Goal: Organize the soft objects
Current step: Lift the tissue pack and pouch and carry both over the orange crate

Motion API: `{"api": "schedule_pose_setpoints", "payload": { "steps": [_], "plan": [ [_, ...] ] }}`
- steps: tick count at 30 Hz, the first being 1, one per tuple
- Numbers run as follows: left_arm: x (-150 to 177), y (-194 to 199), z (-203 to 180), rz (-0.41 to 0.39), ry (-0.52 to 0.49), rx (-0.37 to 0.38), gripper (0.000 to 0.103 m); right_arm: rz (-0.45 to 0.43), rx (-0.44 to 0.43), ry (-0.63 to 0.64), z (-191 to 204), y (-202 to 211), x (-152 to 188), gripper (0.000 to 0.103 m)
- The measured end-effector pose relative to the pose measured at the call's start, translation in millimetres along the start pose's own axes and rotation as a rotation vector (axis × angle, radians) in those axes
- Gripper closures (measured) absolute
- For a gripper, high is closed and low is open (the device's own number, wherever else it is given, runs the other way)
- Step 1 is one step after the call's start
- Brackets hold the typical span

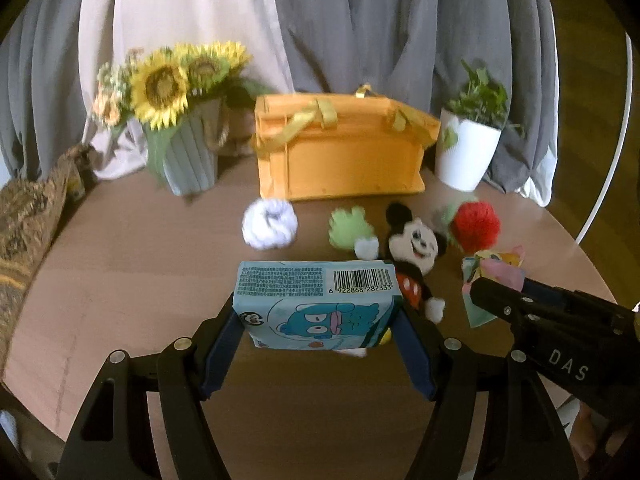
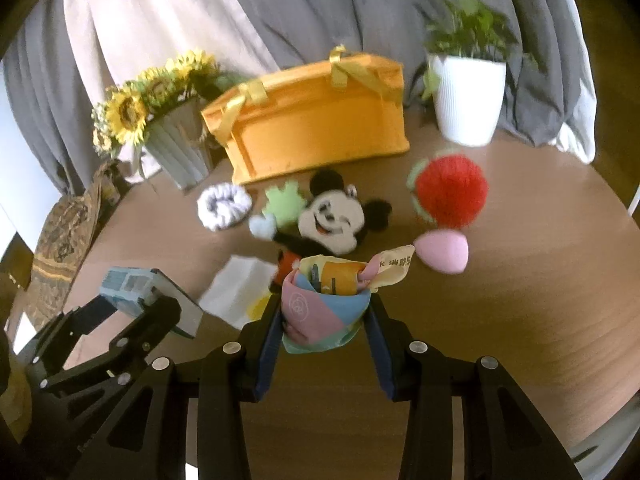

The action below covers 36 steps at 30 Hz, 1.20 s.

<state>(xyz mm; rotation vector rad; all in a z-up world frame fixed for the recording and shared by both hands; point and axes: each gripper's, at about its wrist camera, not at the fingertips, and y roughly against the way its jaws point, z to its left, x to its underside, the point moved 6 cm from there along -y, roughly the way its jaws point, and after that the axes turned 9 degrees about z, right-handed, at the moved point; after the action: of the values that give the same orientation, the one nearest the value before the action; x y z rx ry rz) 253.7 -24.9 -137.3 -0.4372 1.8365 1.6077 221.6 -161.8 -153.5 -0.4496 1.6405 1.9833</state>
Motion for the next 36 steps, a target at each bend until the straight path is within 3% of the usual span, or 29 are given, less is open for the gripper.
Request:
{"api": "schedule_pose_setpoints", "payload": {
  "steps": [14,20,36],
  "plan": [
    [-67.7,13.5,20.6,-0.095,-0.098,0.070,0.032,-0.144,0.063,-0.017,32.0,30.0,-54.5,0.061],
    [-88.1,13.7,18.3,-0.113,-0.083,0.091,0.032,-0.181,0.074,-0.015,32.4,34.4,-75.7,0.061],
    [-159.8,10.2,1.4,-0.221,-0.018,0.002,0.032,-0.271,-0.006,0.107,13.3,30.8,-161.8,0.061]
  ]
}}
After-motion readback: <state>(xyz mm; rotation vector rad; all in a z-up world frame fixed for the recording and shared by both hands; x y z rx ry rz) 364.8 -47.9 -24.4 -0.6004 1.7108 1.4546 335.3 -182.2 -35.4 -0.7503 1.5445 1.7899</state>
